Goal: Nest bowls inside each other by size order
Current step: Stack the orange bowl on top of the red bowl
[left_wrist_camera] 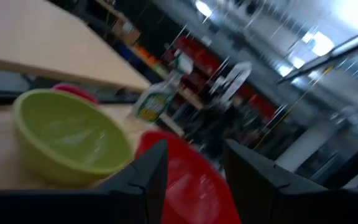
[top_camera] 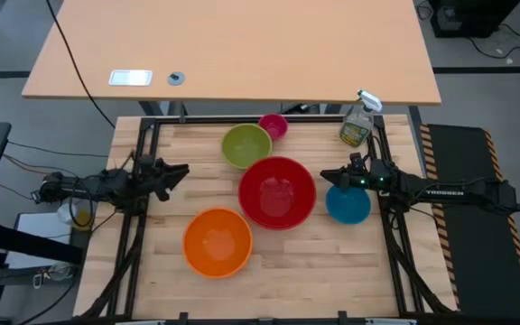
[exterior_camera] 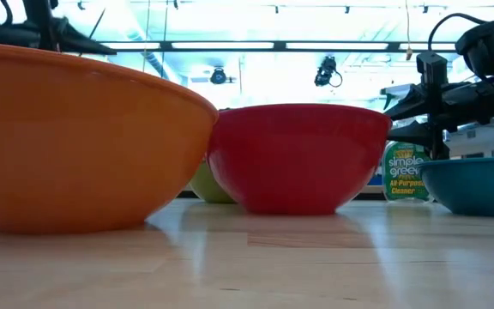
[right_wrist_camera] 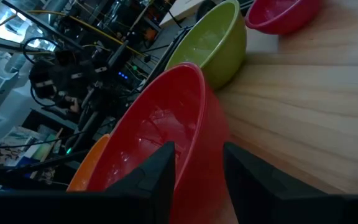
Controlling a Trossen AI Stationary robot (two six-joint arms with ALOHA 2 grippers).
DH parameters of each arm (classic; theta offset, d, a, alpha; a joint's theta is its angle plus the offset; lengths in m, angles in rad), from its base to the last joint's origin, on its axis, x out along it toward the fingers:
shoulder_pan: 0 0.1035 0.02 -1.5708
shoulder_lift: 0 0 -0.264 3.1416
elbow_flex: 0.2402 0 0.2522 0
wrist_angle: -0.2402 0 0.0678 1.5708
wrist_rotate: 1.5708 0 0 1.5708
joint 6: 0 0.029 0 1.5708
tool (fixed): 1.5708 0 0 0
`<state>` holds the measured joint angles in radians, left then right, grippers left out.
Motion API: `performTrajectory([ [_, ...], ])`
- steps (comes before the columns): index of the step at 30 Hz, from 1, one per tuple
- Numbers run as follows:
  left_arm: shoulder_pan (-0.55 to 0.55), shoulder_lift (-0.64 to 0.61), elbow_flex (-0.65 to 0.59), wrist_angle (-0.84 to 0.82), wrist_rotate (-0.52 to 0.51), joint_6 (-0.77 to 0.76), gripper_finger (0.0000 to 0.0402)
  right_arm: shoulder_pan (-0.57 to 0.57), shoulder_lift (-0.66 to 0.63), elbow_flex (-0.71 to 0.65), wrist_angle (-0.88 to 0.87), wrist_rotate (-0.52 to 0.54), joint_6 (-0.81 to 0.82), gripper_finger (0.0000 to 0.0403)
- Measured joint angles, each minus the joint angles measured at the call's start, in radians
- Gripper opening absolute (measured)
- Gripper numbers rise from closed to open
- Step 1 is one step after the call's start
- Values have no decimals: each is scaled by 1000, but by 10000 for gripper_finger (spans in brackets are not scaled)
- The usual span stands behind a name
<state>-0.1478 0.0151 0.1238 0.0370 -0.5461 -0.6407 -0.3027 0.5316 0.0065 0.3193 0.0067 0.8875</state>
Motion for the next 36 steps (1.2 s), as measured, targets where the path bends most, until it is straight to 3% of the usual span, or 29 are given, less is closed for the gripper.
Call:
performTrajectory([
  [7,0,0,0,159,0,0,156,0,0,0,1,0,0,142],
  [17,0,0,0,183,0,-1,156,0,0,0,53,3,39,142],
  [26,0,0,0,290,-1,-3,156,0,0,0,345,261,62,142],
  [30,0,0,0,360,-76,-3,156,0,0,0,450,329,68,142],
  [36,0,0,0,462,-89,-2,156,0,0,0,472,422,200,142],
])
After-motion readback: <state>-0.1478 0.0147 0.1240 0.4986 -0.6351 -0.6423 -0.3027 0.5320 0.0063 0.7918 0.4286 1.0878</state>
